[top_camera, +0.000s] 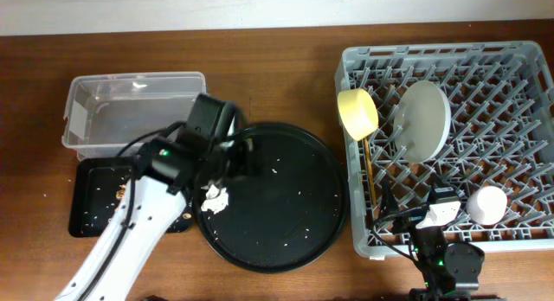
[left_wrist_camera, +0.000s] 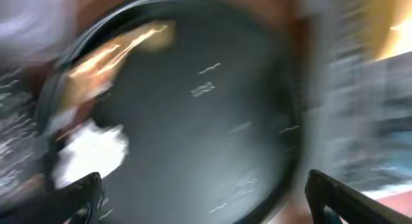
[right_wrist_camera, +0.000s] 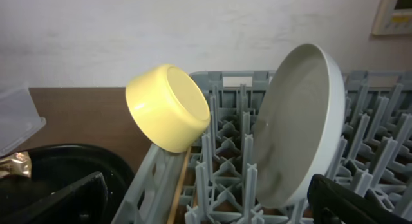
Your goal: Sort waste into correct bins and load items into the dishwasher rack
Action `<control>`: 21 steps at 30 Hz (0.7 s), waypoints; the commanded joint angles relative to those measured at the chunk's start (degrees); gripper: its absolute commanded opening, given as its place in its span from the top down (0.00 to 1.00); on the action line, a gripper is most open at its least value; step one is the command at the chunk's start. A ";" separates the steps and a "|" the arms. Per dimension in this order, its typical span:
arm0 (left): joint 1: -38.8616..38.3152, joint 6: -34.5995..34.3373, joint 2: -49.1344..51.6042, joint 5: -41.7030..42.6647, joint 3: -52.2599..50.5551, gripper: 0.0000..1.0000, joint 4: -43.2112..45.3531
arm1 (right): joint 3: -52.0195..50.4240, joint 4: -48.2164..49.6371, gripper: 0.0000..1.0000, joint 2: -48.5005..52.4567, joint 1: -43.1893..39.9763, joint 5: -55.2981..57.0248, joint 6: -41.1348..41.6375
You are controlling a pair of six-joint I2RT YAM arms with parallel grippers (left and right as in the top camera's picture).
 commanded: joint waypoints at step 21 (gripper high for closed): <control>3.80 3.10 0.35 -18.82 -7.02 0.99 4.07 | -0.42 -0.11 0.02 -0.46 -0.33 -0.28 0.04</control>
